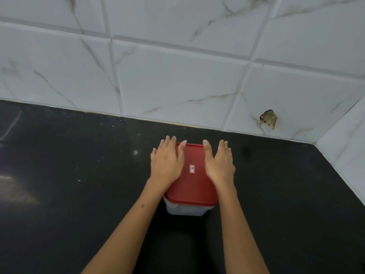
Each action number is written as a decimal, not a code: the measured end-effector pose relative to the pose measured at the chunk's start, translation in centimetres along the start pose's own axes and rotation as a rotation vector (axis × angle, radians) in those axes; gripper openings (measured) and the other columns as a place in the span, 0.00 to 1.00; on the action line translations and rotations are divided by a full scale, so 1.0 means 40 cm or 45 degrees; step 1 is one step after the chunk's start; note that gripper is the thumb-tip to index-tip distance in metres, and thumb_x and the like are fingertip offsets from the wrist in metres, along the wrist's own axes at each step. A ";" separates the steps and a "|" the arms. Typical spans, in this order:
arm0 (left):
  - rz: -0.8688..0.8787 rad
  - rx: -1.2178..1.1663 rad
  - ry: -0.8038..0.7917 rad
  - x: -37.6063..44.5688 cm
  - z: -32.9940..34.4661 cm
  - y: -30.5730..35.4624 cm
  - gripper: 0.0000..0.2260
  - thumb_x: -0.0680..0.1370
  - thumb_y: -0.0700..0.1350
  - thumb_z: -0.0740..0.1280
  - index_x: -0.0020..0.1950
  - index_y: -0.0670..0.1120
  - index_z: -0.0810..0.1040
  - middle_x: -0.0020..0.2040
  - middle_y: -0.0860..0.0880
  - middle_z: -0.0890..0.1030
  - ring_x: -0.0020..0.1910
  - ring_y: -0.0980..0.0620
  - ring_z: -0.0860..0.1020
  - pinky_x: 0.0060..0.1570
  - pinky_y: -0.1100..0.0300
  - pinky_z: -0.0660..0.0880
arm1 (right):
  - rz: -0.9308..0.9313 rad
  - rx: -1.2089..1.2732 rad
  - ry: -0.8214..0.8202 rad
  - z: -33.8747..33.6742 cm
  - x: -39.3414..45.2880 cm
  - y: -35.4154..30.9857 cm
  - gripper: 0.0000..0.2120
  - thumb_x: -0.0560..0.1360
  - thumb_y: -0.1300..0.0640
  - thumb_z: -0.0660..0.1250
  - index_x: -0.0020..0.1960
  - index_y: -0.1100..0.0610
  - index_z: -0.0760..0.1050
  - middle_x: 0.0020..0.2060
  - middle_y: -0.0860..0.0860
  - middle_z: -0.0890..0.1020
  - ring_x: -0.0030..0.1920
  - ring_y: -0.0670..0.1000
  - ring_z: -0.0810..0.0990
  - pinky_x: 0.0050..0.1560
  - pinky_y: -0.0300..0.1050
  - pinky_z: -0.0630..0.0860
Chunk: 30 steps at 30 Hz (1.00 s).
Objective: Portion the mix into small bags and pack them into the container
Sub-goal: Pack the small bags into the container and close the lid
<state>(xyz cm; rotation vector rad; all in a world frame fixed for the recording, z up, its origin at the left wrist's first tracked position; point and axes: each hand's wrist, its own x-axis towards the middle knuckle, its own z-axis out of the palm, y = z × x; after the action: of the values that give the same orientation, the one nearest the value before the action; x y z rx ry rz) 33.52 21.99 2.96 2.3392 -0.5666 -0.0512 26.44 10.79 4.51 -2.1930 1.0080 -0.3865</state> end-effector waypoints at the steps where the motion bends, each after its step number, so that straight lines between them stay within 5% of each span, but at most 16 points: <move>1: 0.032 0.066 -0.015 -0.022 0.003 0.007 0.26 0.82 0.57 0.49 0.75 0.43 0.62 0.76 0.44 0.61 0.77 0.47 0.56 0.74 0.46 0.53 | -0.029 -0.086 0.040 0.004 -0.019 0.002 0.35 0.78 0.36 0.47 0.77 0.55 0.48 0.77 0.50 0.50 0.77 0.50 0.47 0.73 0.54 0.50; 8: 0.044 0.169 -0.096 -0.055 0.013 0.005 0.26 0.83 0.55 0.48 0.77 0.42 0.58 0.78 0.42 0.54 0.77 0.46 0.52 0.75 0.47 0.49 | -0.100 -0.365 0.042 0.046 -0.096 0.021 0.31 0.80 0.40 0.41 0.77 0.54 0.50 0.77 0.49 0.53 0.77 0.50 0.46 0.75 0.55 0.47; 20: 0.025 -0.073 -0.077 -0.063 0.021 -0.005 0.25 0.83 0.53 0.51 0.77 0.42 0.57 0.79 0.45 0.53 0.75 0.46 0.60 0.69 0.50 0.60 | -0.067 -0.340 -0.059 0.050 -0.092 0.017 0.32 0.79 0.39 0.44 0.78 0.54 0.46 0.77 0.48 0.50 0.75 0.50 0.57 0.72 0.60 0.56; 25: 0.000 -0.271 -0.060 -0.060 0.014 -0.012 0.23 0.83 0.46 0.54 0.77 0.42 0.56 0.78 0.44 0.57 0.75 0.47 0.60 0.70 0.56 0.58 | -0.068 -0.145 -0.062 0.032 -0.092 0.013 0.26 0.82 0.46 0.48 0.77 0.53 0.50 0.77 0.46 0.53 0.73 0.51 0.62 0.68 0.52 0.62; 30: -0.375 -0.762 -0.112 -0.046 0.003 -0.036 0.22 0.82 0.46 0.58 0.76 0.44 0.60 0.72 0.46 0.68 0.69 0.47 0.69 0.67 0.56 0.65 | 0.165 0.453 -0.150 0.002 -0.075 0.029 0.23 0.81 0.56 0.56 0.75 0.50 0.58 0.73 0.48 0.64 0.70 0.51 0.66 0.69 0.47 0.64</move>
<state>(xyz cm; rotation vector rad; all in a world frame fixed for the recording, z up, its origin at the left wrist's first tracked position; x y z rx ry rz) 32.40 23.62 1.69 1.8173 -0.2000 -0.4048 23.89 12.56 3.67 -1.8012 0.9317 -0.3434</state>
